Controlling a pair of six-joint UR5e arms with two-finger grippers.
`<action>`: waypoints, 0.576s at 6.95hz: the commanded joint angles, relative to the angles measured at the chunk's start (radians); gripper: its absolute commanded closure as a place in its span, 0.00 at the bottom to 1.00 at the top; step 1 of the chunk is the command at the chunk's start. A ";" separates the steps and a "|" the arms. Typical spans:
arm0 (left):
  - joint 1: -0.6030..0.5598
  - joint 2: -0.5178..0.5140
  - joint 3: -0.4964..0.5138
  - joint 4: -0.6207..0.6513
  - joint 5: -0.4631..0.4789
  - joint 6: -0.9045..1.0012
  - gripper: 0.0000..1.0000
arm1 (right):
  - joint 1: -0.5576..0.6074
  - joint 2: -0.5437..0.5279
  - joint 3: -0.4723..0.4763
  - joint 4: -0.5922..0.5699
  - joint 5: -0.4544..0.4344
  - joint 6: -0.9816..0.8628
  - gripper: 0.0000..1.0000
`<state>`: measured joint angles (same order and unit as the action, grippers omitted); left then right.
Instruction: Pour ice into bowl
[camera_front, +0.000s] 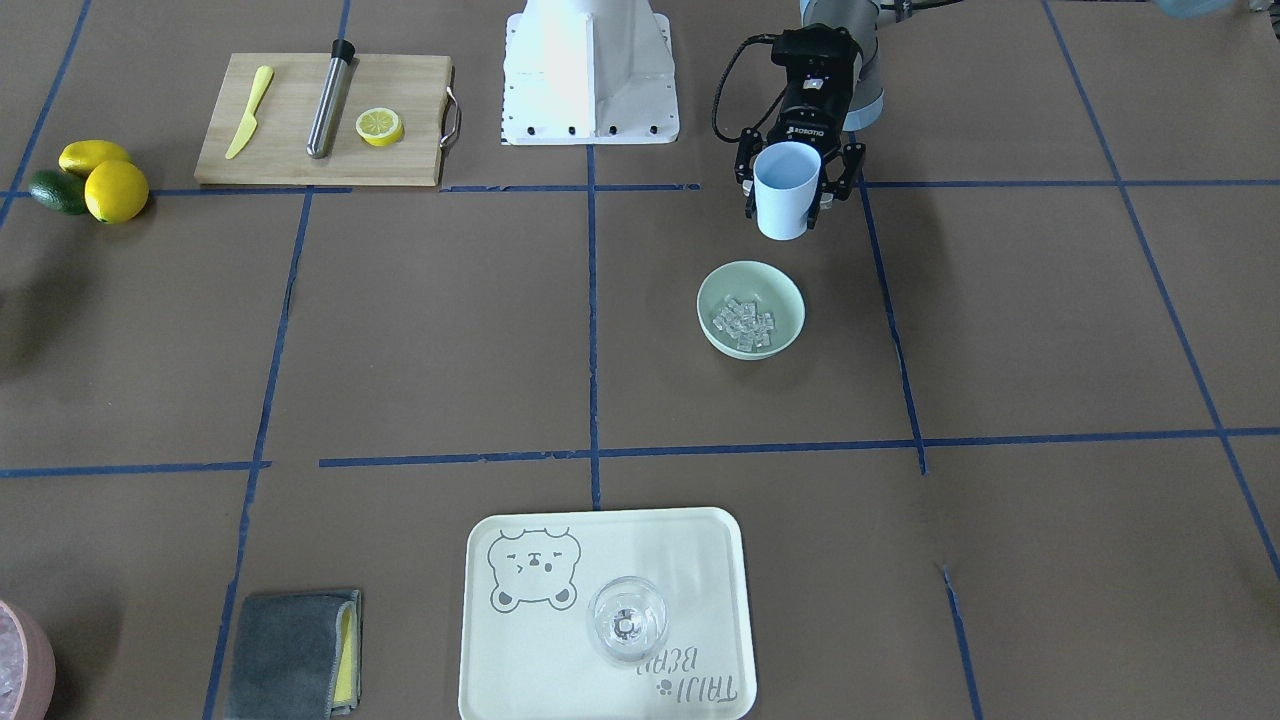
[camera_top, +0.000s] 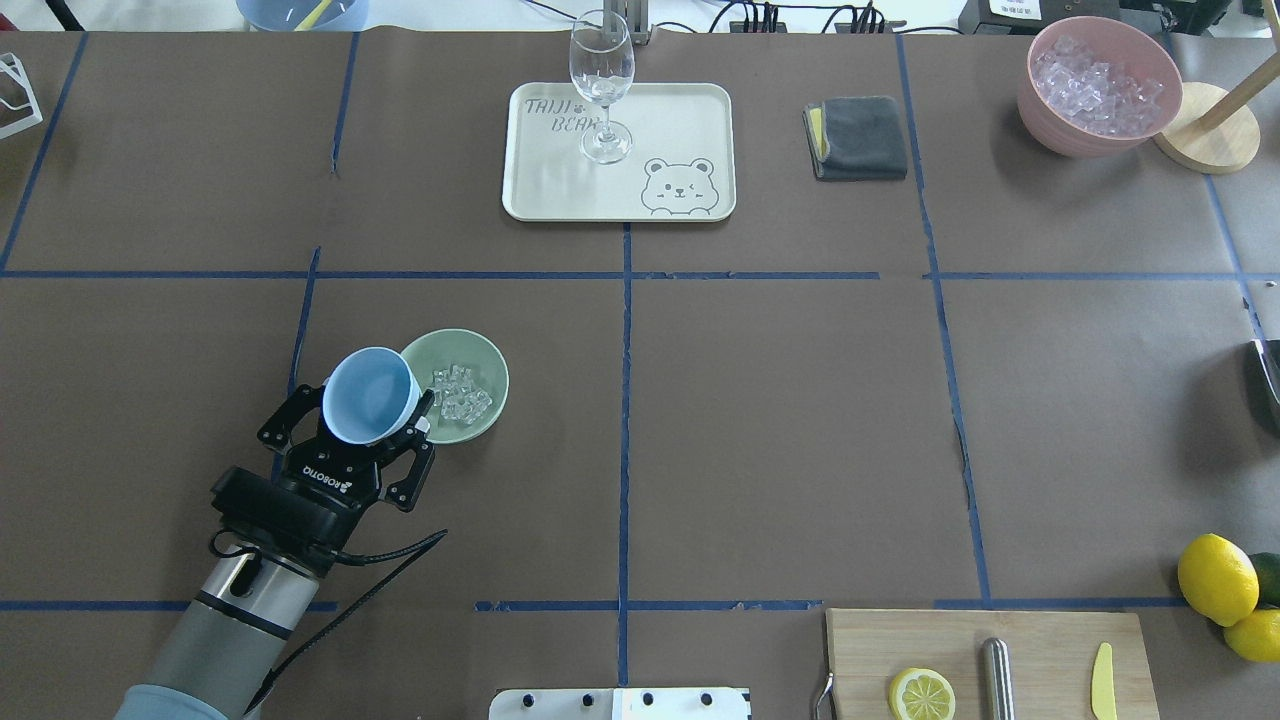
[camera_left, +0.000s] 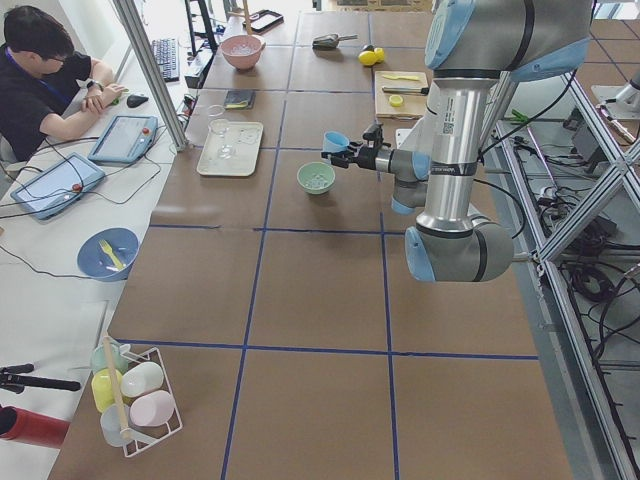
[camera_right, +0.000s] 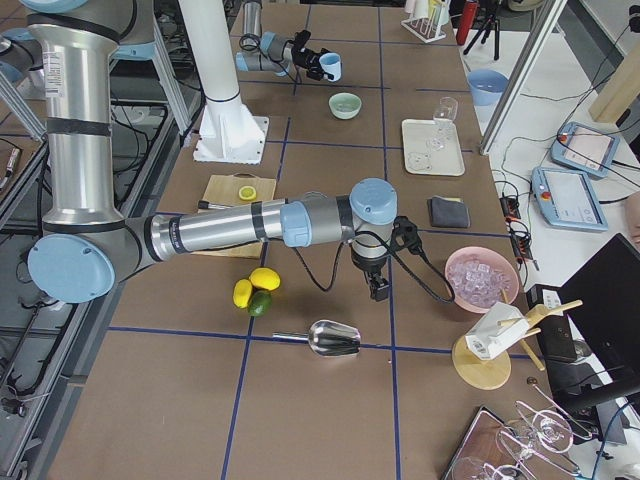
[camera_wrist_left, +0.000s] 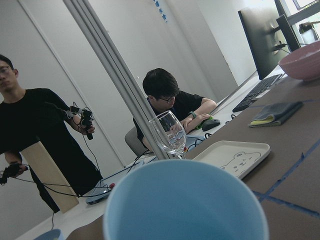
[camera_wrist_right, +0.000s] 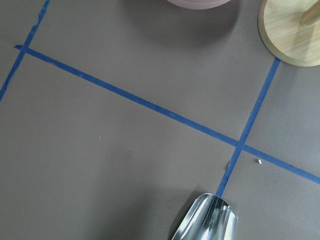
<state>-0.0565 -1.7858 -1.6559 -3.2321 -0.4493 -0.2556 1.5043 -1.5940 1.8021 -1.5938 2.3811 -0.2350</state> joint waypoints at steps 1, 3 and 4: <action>0.004 0.009 -0.002 -0.003 0.001 -0.192 1.00 | 0.001 0.000 0.000 0.000 0.001 -0.001 0.00; -0.005 0.077 0.001 0.000 0.003 -0.288 1.00 | 0.001 0.000 0.000 0.000 0.001 -0.001 0.00; -0.012 0.135 0.001 0.002 0.001 -0.359 1.00 | 0.002 0.000 -0.001 0.000 0.001 -0.001 0.00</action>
<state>-0.0612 -1.7107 -1.6556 -3.2320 -0.4469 -0.5407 1.5054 -1.5938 1.8023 -1.5938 2.3822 -0.2362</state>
